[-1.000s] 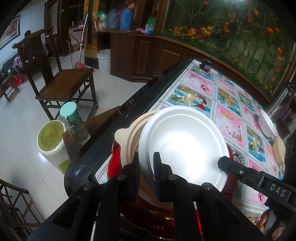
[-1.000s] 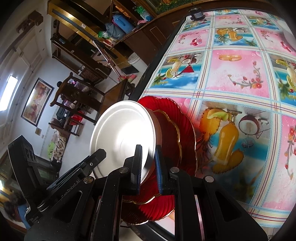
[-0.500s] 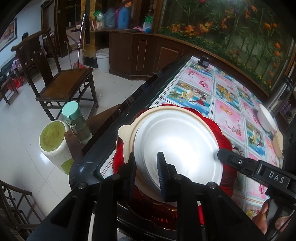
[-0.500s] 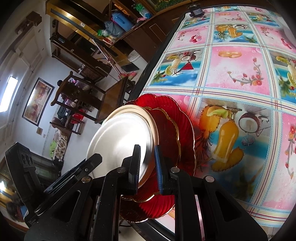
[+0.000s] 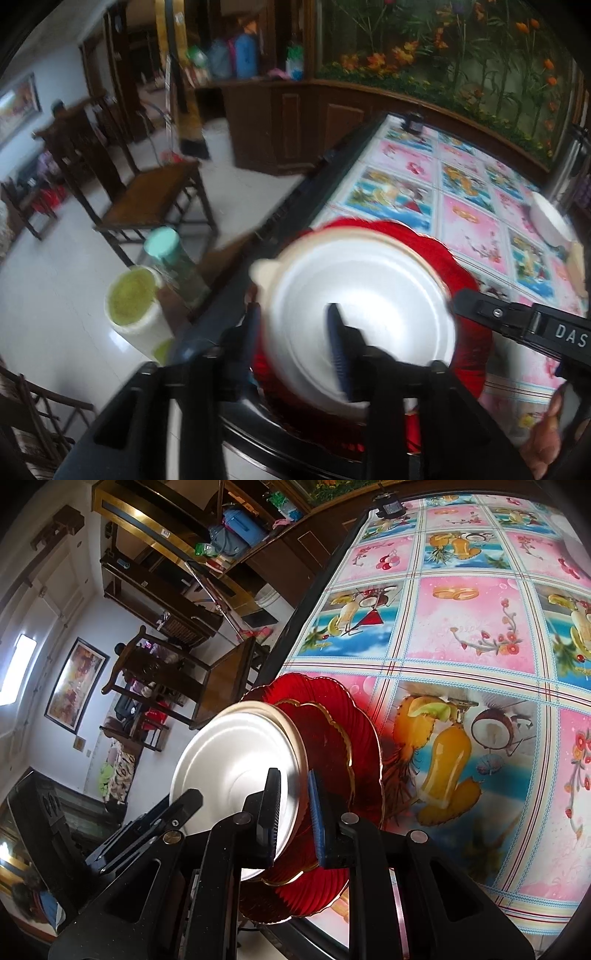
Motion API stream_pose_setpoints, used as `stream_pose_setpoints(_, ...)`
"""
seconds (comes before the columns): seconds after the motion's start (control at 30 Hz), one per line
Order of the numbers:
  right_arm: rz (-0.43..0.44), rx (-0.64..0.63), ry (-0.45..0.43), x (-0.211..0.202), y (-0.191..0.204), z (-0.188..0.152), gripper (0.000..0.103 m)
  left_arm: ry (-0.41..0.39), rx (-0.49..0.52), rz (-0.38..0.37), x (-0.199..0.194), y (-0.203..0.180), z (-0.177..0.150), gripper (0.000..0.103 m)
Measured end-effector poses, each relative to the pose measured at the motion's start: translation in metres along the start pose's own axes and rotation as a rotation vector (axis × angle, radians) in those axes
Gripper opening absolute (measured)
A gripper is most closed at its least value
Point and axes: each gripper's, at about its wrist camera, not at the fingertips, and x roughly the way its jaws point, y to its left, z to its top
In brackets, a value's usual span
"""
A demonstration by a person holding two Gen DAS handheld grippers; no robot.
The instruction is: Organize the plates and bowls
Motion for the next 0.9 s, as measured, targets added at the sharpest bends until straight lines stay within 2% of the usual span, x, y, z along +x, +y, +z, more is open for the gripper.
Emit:
stream_pose_setpoints(0.03, -0.001, 0.001, -0.002, 0.000, 0.000, 0.000, 0.015, -0.021, 0.007, 0.020, -0.003, 0.000, 0.000, 0.058)
stream_pose_setpoints(0.2, 0.001, 0.005, -0.007, -0.001, -0.002, 0.001, 0.015, -0.095, 0.024, 0.068, -0.018, 0.000, 0.003, 0.060)
stream_pose_setpoints(0.67, 0.013, 0.031, -0.039, -0.012, -0.015, 0.004, 0.015, -0.061, 0.029, 0.038, -0.016, -0.011, 0.004, 0.061)
stream_pose_setpoints(0.77, 0.016, 0.046, -0.050, -0.017, -0.021, 0.007, 0.015, -0.059, 0.034, 0.034, -0.017, -0.016, 0.005, 0.066)
stream_pose_setpoints(0.9, 0.023, 0.068, -0.065, -0.025, -0.032, 0.009, 0.015, -0.063, 0.051, 0.032, -0.020, -0.026, 0.006, 0.067)
